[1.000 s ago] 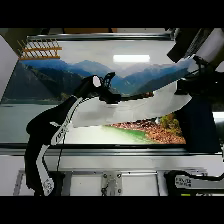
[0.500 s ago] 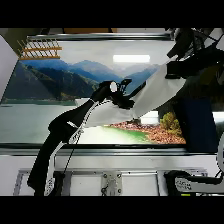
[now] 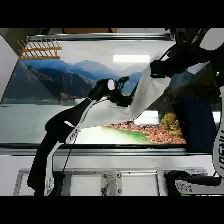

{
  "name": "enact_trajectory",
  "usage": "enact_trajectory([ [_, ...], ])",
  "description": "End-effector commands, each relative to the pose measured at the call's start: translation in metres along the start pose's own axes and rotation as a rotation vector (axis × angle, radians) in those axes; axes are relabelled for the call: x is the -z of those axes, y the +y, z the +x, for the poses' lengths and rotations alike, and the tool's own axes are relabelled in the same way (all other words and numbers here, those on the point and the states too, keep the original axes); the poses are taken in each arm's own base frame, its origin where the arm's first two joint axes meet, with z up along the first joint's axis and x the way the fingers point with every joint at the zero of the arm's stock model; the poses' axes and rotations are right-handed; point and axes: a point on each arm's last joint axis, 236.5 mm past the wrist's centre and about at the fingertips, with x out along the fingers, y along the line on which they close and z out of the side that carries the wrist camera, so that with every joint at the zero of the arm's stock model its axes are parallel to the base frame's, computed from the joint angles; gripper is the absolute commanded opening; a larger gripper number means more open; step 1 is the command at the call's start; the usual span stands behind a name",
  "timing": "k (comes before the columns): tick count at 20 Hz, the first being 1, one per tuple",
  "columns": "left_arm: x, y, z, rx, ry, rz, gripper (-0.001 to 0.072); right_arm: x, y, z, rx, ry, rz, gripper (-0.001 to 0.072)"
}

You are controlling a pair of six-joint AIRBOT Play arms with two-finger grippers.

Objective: Fold the clothes and pants, and hang the long-sleeved shirts on hangers.

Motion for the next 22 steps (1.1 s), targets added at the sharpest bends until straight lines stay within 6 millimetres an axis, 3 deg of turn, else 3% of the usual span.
enact_trajectory([
  [1, -0.028, 0.019, -0.055, -0.007, -0.099, -0.033, 0.0005, 0.001, 0.022, 0.005, -0.027, 0.000, -0.005, 0.0008],
  [4, -0.054, 0.049, -0.122, -0.030, -0.220, -0.079, 0.0004, -0.002, 0.052, 0.014, -0.061, -0.014, -0.034, 0.0008],
  [7, -0.066, 0.084, -0.191, -0.062, -0.326, -0.131, 0.0005, 0.002, 0.089, 0.034, -0.106, 0.002, -0.061, 0.0008],
  [13, -0.047, 0.147, -0.305, -0.135, -0.436, -0.224, 0.0005, 0.027, 0.165, 0.113, -0.203, 0.091, -0.157, 0.0009],
  [17, -0.026, 0.174, -0.350, -0.168, -0.466, -0.282, 0.0005, 0.050, 0.204, 0.181, -0.271, 0.155, -0.187, 0.0009],
  [20, -0.019, 0.185, -0.371, -0.185, -0.492, -0.306, 0.0005, 0.059, 0.221, 0.235, -0.282, 0.140, -0.182, 0.0010],
  [22, -0.017, 0.186, -0.376, -0.189, -0.498, -0.309, 0.0005, 0.063, 0.238, 0.263, -0.312, 0.114, -0.168, 0.0053],
])
